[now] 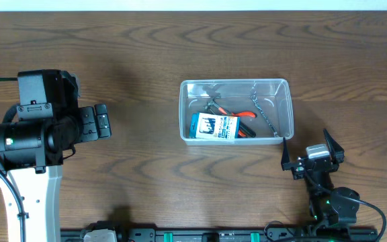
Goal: Pack container
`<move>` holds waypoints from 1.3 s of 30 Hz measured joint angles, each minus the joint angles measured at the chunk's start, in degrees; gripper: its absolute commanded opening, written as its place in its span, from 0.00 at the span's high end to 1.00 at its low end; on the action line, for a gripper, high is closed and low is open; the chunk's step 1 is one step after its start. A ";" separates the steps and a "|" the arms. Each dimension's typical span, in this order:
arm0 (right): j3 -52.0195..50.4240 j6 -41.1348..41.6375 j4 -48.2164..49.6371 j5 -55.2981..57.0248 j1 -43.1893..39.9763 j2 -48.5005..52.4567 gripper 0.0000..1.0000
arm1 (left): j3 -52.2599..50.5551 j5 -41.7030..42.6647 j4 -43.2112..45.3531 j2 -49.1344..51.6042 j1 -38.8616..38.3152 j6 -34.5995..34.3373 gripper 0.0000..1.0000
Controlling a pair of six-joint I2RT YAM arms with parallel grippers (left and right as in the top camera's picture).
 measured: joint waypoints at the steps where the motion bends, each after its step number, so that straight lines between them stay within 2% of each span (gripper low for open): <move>1: 0.00 0.00 0.00 0.00 0.00 0.00 0.01 | 0.00 0.00 0.00 0.00 0.00 0.00 0.02; 27: 0.00 0.02 0.00 0.00 0.00 0.00 0.01 | 0.00 0.00 0.00 -0.26 -0.02 0.00 0.02; 39: 0.00 0.02 -0.02 0.00 0.00 0.00 0.01 | -2.51 0.00 0.00 -14.75 -0.02 0.00 0.02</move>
